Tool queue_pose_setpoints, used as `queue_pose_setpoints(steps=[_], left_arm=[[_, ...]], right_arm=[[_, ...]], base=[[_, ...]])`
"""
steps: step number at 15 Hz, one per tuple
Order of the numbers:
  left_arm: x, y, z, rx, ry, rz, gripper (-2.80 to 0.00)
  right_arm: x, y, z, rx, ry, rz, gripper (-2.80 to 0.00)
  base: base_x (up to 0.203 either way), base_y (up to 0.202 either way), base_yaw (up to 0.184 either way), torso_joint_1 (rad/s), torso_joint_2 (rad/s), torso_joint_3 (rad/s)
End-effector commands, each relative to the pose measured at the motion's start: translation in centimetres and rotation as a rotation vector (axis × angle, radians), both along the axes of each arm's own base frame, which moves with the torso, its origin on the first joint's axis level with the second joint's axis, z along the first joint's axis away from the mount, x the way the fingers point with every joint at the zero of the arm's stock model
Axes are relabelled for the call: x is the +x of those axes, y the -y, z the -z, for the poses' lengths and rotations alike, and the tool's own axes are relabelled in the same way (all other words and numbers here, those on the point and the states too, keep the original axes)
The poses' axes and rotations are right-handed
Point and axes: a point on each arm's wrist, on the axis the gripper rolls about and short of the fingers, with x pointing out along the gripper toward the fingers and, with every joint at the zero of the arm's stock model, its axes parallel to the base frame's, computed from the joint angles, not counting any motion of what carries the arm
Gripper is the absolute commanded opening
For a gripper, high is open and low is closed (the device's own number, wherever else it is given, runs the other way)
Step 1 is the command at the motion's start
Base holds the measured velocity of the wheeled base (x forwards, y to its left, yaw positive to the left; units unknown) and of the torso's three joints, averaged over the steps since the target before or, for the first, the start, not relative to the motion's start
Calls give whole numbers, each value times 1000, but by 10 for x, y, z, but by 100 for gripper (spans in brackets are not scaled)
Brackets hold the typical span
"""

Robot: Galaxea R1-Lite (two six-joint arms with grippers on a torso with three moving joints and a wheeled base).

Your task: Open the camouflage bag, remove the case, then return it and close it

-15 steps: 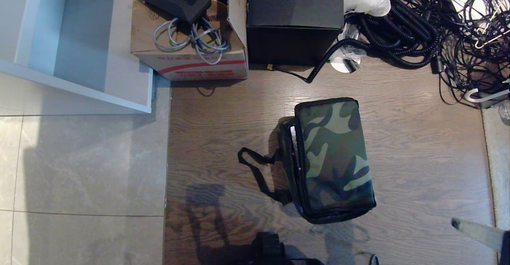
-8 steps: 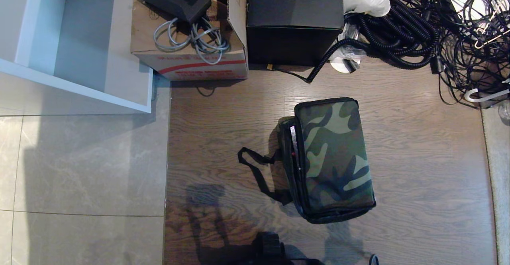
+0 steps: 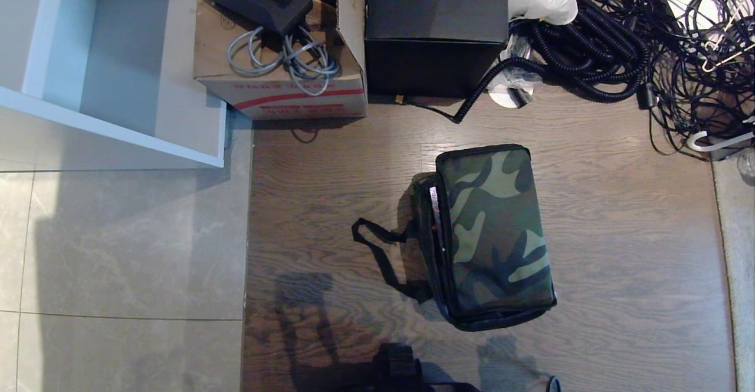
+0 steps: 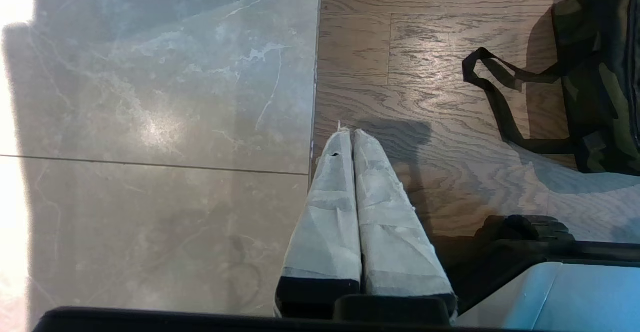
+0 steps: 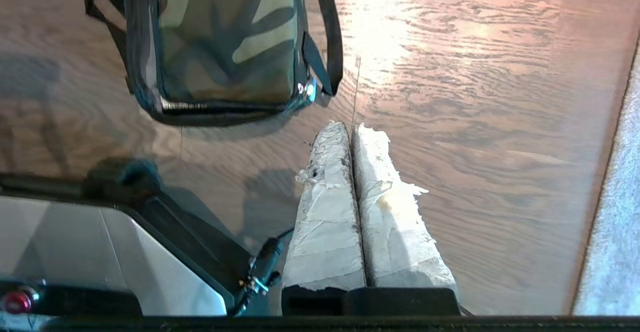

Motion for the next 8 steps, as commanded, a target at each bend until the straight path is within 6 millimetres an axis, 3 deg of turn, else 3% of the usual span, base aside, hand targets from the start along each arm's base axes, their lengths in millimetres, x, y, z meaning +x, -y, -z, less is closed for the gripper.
queue_pose_setpoints(steps=[1, 4, 8], left_arm=[[0, 0, 0, 0, 1, -1, -280], [0, 0, 0, 0, 1, -1, -280], [0, 0, 0, 0, 1, -1, -280]], right_arm=[[-4, 0, 1, 18, 62, 8, -280], [-8, 1, 6, 47, 170, 45, -280], [-8, 1, 7, 105, 171, 56, -280]], base=[[0, 0, 0, 0, 0, 0], [0, 0, 0, 0, 0, 0], [0, 0, 0, 0, 0, 0]])
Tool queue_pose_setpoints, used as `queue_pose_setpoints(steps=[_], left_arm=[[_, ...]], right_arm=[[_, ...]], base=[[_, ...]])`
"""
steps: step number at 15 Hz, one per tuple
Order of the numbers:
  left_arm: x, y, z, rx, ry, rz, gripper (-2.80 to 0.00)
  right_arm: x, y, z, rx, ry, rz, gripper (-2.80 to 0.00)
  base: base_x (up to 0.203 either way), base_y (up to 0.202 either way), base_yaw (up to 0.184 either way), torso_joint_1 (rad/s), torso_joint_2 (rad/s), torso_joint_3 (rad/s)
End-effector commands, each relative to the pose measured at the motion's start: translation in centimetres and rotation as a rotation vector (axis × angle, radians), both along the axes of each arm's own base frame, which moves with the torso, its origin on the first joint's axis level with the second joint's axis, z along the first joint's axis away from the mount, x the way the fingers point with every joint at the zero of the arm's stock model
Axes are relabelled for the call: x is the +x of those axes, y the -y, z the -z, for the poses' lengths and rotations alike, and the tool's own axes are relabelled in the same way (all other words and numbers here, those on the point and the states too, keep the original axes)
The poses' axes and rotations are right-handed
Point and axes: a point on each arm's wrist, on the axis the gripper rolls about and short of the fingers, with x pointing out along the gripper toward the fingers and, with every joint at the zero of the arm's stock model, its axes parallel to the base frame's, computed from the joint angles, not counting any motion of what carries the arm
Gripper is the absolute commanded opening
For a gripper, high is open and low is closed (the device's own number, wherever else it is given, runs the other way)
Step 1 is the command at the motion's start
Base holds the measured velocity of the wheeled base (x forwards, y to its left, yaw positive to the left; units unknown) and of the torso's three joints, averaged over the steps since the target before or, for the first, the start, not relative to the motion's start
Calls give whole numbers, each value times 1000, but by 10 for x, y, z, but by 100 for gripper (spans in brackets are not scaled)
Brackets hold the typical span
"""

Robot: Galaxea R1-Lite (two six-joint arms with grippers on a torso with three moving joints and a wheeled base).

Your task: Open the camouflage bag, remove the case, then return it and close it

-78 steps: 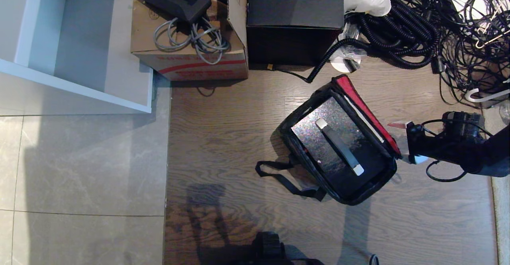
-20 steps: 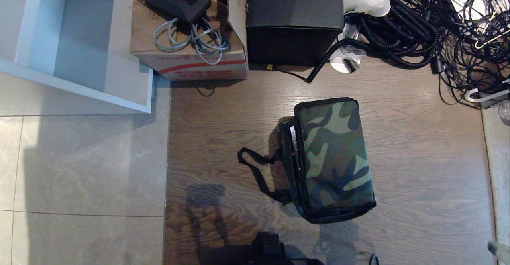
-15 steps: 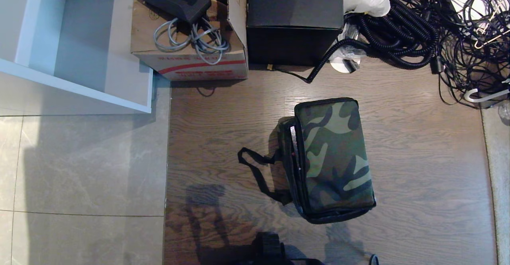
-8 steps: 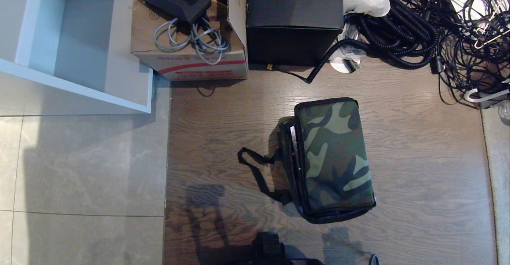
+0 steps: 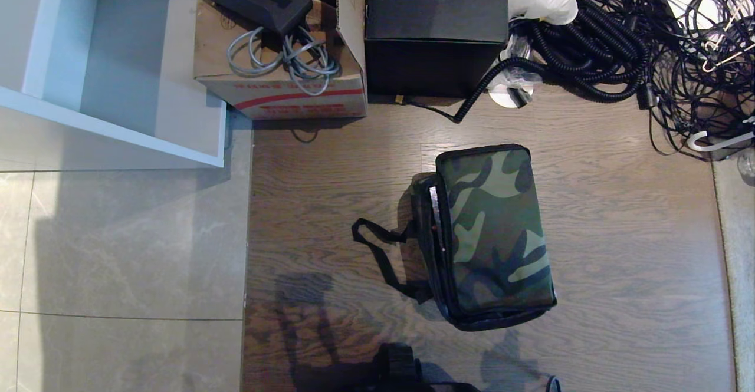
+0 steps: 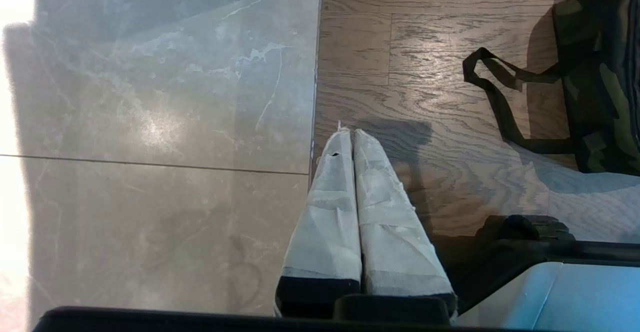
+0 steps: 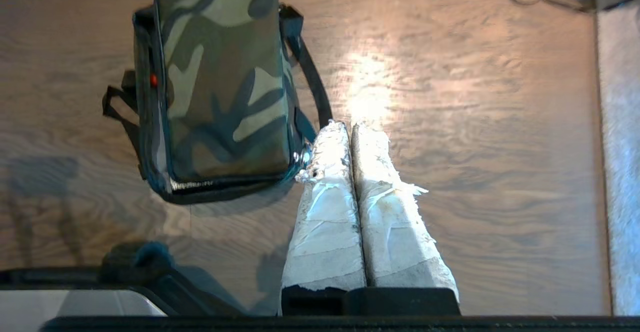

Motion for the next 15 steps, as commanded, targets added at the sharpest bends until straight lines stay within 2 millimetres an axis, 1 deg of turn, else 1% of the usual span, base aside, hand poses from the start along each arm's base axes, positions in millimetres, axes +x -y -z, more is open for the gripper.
queue_pose_setpoints(steps=[1, 15], left_arm=[[0, 0, 0, 0, 1, 1, -280], [0, 0, 0, -3, 1, -1, -280]], right_arm=[[2, 0, 11, 4, -30, 0, -280], [2, 0, 11, -2, -30, 0, -280]], base=[[0, 0, 0, 0, 0, 0], [0, 0, 0, 0, 0, 0]])
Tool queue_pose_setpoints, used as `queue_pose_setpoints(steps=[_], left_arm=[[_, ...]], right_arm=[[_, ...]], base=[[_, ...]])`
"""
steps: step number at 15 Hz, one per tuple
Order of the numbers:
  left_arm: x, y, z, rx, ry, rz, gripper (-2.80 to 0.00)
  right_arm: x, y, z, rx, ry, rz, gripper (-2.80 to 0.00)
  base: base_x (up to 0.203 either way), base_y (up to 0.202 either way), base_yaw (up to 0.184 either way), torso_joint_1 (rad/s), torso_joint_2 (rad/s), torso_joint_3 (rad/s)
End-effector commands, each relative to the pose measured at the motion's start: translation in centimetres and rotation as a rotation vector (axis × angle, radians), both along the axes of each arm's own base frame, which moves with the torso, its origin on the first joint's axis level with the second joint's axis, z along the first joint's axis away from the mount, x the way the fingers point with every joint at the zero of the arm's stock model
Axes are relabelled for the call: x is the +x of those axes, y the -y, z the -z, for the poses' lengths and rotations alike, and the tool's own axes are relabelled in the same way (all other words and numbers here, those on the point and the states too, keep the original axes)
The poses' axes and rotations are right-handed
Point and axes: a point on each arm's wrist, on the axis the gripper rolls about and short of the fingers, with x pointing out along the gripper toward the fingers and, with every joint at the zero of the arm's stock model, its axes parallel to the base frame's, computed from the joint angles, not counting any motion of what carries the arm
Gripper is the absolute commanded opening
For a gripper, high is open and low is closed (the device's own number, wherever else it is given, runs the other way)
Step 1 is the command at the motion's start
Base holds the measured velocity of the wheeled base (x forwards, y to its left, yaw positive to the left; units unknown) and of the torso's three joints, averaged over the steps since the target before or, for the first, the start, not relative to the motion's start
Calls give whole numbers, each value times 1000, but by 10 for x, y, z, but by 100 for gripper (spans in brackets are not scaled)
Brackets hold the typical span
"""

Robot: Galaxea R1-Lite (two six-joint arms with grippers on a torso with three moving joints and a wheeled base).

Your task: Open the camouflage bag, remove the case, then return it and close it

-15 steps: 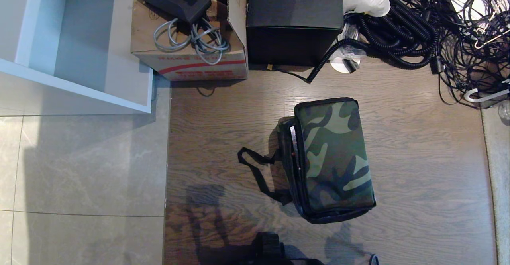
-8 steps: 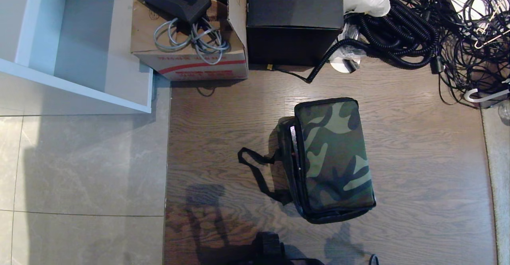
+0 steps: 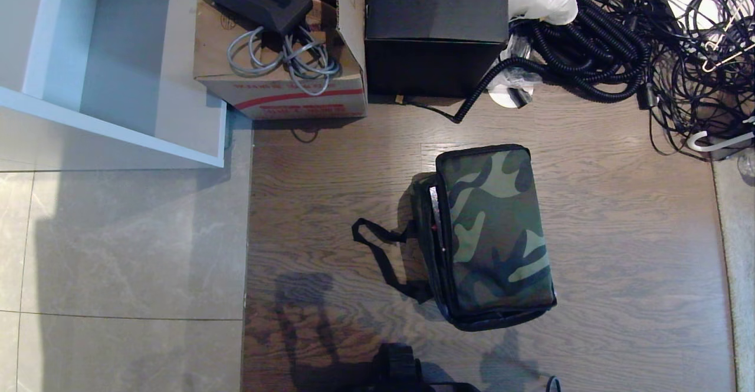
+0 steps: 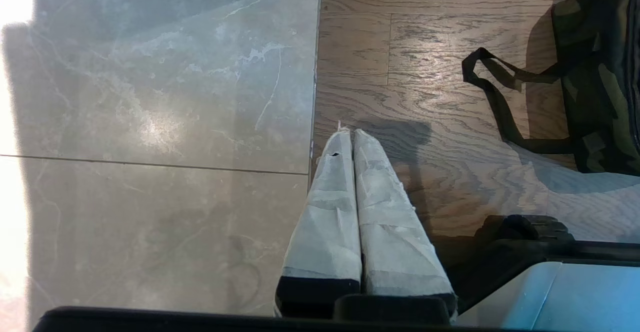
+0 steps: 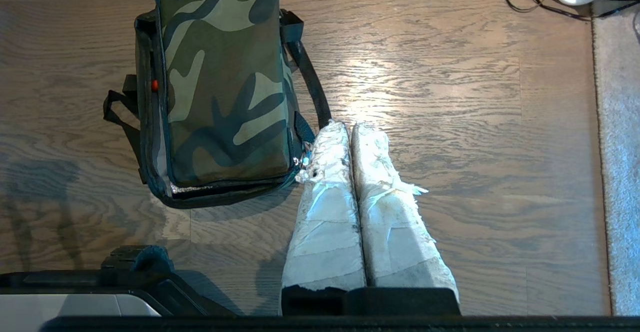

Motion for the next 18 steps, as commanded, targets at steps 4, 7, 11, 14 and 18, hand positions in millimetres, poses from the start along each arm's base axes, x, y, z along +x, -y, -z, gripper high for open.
queue_pose_setpoints(steps=[4, 7, 11, 14, 18], left_arm=[[0, 0, 0, -2, 0, -1, -280], [0, 0, 0, -4, 0, -1, -280], [0, 0, 0, -4, 0, -1, -280], [0, 0, 0, -4, 0, -1, -280], [0, 0, 0, -4, 0, -1, -280]], right_arm=[[4, 0, 11, 0, -42, 0, -280], [4, 0, 11, 0, -42, 0, -280], [4, 0, 11, -2, -42, 0, -280], [4, 0, 12, 4, -49, -2, -280], [4, 0, 12, 4, -49, -2, -280]], base=[[0, 0, 0, 0, 0, 0], [0, 0, 0, 0, 0, 0], [0, 0, 0, 0, 0, 0], [0, 0, 0, 3, 2, 58], [0, 0, 0, 1, 2, 182]])
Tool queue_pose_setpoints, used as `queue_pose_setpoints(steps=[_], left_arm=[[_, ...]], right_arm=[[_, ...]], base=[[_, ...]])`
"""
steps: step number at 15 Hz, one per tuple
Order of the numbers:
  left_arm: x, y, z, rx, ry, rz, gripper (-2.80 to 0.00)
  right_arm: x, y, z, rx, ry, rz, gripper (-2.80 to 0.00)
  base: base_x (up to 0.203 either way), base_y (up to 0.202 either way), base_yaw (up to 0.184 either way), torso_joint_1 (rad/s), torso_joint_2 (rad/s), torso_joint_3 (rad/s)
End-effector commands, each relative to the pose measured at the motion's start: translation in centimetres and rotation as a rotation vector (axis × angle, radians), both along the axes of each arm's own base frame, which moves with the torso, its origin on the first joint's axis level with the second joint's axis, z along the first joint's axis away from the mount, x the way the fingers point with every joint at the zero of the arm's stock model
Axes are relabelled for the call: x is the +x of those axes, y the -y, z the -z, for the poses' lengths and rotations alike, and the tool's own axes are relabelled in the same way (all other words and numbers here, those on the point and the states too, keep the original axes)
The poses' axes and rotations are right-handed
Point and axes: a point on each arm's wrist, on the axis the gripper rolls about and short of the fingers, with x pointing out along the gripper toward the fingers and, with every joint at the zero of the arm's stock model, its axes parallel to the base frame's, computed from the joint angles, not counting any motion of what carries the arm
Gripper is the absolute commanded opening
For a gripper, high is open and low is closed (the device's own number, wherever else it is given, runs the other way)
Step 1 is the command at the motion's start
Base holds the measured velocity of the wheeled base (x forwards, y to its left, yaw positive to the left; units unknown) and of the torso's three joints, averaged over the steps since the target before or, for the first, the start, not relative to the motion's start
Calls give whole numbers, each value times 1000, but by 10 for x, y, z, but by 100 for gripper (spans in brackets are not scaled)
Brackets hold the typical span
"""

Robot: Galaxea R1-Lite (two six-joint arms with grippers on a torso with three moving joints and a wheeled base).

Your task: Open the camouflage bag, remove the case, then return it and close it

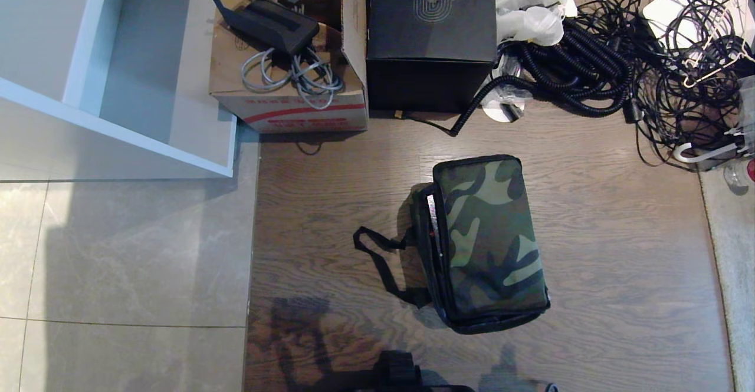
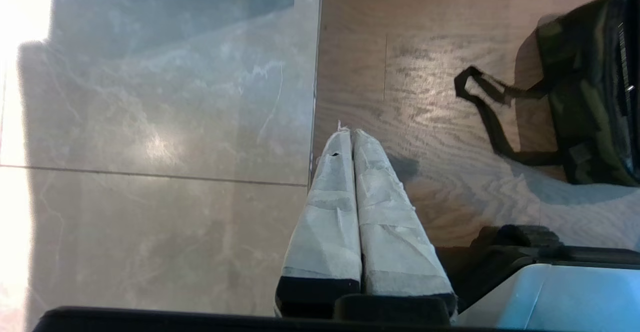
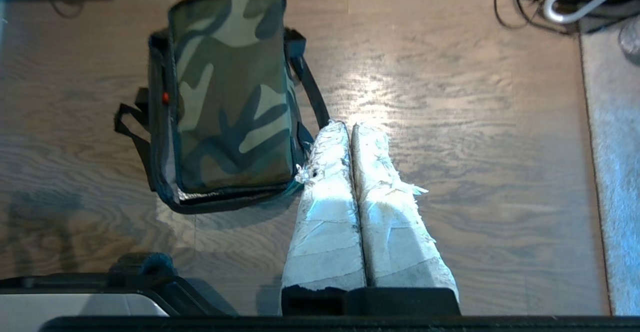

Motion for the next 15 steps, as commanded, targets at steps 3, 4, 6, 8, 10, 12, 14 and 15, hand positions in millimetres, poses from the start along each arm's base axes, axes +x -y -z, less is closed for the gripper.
queue_pose_setpoints(steps=[3, 4, 6, 8, 10, 12, 14, 15], left_arm=[[0, 0, 0, -1, 0, -1, -280], [0, 0, 0, -1, 0, -1, -280], [0, 0, 0, -1, 0, -1, -280], [0, 0, 0, -1, 0, -1, -280], [0, 0, 0, -2, 0, -1, -280], [0, 0, 0, -2, 0, -1, -280], [0, 0, 0, -2, 0, -1, -280], [0, 0, 0, -2, 0, -1, -280]], right_arm=[[4, 0, 11, 1, -42, 0, -280], [4, 0, 11, 2, -42, -1, -280], [4, 0, 11, 1, -42, -1, -280], [4, 0, 11, 1, -42, -1, -280], [4, 0, 11, 2, -42, -1, -280], [4, 0, 11, 2, -42, -1, -280], [4, 0, 11, 2, -42, -1, -280], [4, 0, 11, 2, -42, -1, -280]], base=[[0, 0, 0, 2, 2, 204], [0, 0, 0, 6, -2, 206], [0, 0, 0, 5, 2, 205], [0, 0, 0, 2, 5, 201], [0, 0, 0, 2, 0, 202], [0, 0, 0, 2, 2, 196], [0, 0, 0, 2, 2, 202], [0, 0, 0, 2, -1, 198]])
